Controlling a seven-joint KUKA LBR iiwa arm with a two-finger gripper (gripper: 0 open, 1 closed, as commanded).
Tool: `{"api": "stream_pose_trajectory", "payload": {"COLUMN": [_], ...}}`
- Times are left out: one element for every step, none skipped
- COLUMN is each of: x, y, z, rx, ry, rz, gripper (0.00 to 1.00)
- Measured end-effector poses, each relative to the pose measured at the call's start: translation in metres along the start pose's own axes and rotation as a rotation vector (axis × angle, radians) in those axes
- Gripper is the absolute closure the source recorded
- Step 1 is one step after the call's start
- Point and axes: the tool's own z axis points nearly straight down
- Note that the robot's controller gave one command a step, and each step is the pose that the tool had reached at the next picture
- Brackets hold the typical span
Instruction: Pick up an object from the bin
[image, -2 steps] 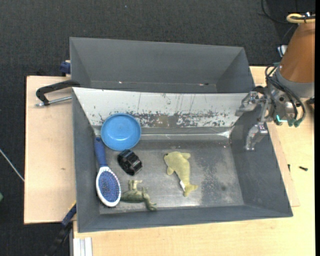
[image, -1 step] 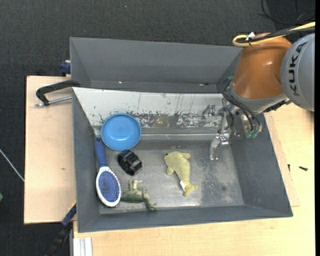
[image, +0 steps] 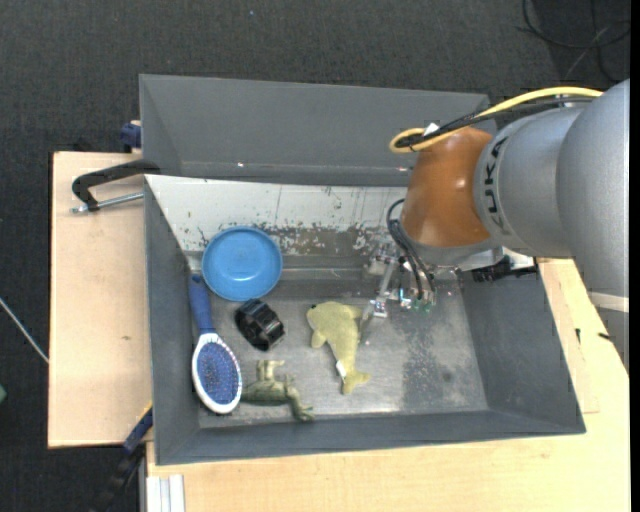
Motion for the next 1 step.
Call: {"api": "stream_pose_trajectory", "payload": {"x": [0.0408], "y": [0.0528], "z": [-0.003], "rx": [0.002], "ry": [-0.005], "rz": [-0.162], "gripper": [0.0]}}
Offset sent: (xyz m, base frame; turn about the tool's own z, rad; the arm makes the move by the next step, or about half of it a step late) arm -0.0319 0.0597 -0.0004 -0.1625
